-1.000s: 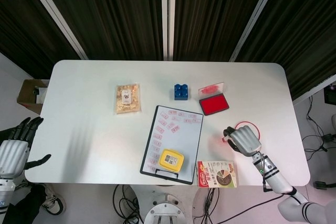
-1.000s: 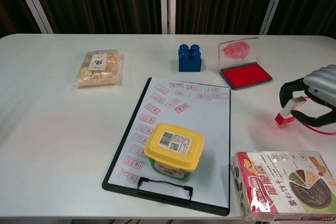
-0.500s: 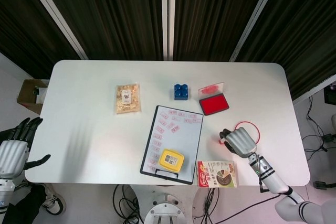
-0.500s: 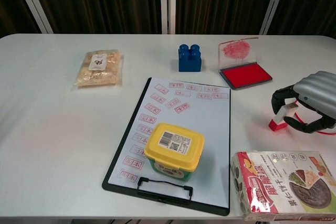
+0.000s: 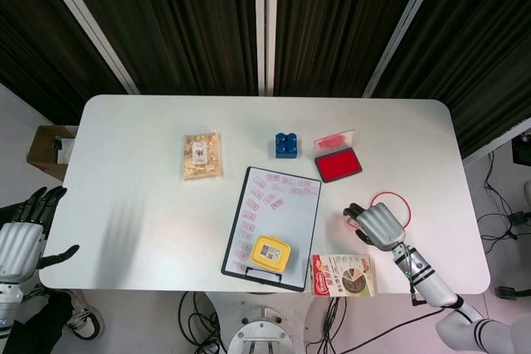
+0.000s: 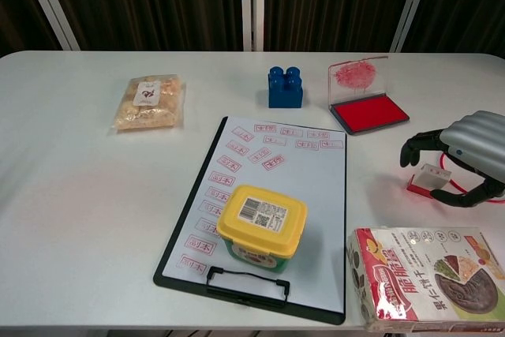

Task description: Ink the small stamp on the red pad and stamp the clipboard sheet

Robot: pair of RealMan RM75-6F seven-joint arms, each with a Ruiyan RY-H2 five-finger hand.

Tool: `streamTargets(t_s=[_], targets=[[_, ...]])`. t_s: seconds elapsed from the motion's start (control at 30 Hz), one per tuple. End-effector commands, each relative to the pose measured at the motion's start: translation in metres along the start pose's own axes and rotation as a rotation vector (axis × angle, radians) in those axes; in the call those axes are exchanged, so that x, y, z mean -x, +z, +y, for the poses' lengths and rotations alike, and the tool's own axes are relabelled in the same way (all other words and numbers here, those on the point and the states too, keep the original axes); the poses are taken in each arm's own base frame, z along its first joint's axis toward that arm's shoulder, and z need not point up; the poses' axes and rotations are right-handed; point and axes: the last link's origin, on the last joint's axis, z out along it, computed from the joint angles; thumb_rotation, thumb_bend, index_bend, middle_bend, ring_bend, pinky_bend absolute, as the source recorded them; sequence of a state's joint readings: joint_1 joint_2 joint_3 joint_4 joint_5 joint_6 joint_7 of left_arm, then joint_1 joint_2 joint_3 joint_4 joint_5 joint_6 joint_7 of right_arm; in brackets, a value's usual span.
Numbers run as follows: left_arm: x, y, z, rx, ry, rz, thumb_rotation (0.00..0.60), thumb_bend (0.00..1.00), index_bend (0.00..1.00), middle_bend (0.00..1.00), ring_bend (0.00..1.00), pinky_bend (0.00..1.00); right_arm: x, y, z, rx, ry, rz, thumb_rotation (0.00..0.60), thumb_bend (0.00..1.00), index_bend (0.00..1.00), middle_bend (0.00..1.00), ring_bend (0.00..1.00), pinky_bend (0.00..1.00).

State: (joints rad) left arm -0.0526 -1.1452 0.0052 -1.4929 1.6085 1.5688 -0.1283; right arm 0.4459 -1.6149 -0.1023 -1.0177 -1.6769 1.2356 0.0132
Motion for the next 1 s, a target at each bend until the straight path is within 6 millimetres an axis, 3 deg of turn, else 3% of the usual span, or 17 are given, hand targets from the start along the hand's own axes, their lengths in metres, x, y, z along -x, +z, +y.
streamTargets(t_s=[0.03, 0.43, 0.63, 0.73, 0.83, 1.0], targets=[[0.0, 0.0, 0.0, 0.001, 0.0, 0.001, 0.6, 0.0, 0.07, 0.08, 0.05, 0.16, 0.0, 0.0, 0.0, -0.002, 0.001, 0.001, 0.6, 0.21, 0.3, 0.31, 0.81, 0.97], [-0.001, 0.001, 0.001, 0.004, 0.002, 0.001, 0.6, 0.0, 0.07, 0.08, 0.05, 0.16, -0.002, -0.001, 0.001, 0.003, 0.002, 0.003, 0.6, 0.21, 0.29, 0.31, 0.81, 0.97], [-0.002, 0.001, 0.001, 0.005, 0.003, 0.005, 0.6, 0.0, 0.07, 0.08, 0.05, 0.16, -0.017, -0.007, 0.006, 0.015, 0.024, 0.069, 0.6, 0.21, 0.11, 0.23, 0.81, 0.97], [-0.003, 0.001, 0.002, 0.005, 0.004, 0.007, 0.6, 0.0, 0.07, 0.08, 0.05, 0.16, -0.033, -0.021, 0.014, 0.02, 0.048, 0.121, 0.6, 0.2, 0.07, 0.21, 0.81, 0.97], [-0.004, 0.0, 0.003, 0.007, 0.008, 0.011, 0.6, 0.0, 0.07, 0.08, 0.05, 0.16, -0.056, -0.05, 0.022, 0.02, 0.065, 0.185, 0.6, 0.19, 0.05, 0.2, 0.81, 0.97], [-0.008, -0.003, 0.006, 0.007, 0.009, 0.026, 0.6, 0.0, 0.07, 0.08, 0.05, 0.16, -0.093, -0.116, 0.042, 0.128, 0.131, 0.354, 0.6, 0.16, 0.05, 0.22, 0.79, 0.97]])
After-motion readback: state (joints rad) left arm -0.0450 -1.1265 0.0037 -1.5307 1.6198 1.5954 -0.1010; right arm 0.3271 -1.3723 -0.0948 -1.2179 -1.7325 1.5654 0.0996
